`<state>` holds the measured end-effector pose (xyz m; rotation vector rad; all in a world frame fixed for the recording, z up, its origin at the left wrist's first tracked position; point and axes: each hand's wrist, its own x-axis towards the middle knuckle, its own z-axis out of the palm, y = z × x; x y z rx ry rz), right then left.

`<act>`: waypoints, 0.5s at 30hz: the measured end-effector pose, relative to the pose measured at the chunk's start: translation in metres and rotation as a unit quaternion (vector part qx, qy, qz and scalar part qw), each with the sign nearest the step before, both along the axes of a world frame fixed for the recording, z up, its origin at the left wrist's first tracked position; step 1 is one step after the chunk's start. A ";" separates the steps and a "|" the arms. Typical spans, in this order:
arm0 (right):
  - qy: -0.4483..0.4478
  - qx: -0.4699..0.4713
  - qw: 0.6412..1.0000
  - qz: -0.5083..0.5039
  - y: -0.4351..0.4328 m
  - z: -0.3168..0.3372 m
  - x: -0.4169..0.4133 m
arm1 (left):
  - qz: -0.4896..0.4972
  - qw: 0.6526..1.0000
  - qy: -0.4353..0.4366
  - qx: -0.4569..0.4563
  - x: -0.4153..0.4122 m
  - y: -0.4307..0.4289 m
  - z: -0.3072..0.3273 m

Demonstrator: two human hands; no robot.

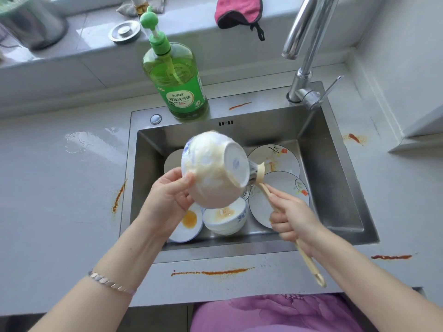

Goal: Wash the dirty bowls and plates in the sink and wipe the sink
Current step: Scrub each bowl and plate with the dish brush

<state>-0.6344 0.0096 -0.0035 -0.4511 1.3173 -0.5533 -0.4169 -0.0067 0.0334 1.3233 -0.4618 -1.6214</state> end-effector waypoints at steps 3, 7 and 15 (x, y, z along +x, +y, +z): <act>0.041 -0.019 0.997 0.059 -0.009 0.004 -0.012 | -0.126 0.991 -0.042 -0.007 0.019 0.010 -0.008; 0.125 -0.141 0.966 0.175 -0.012 0.023 -0.008 | -0.232 0.958 -0.169 -0.017 0.020 0.019 -0.016; 0.184 -0.199 0.921 0.281 -0.015 0.018 -0.014 | -0.249 0.941 -0.227 -0.024 0.021 0.022 -0.023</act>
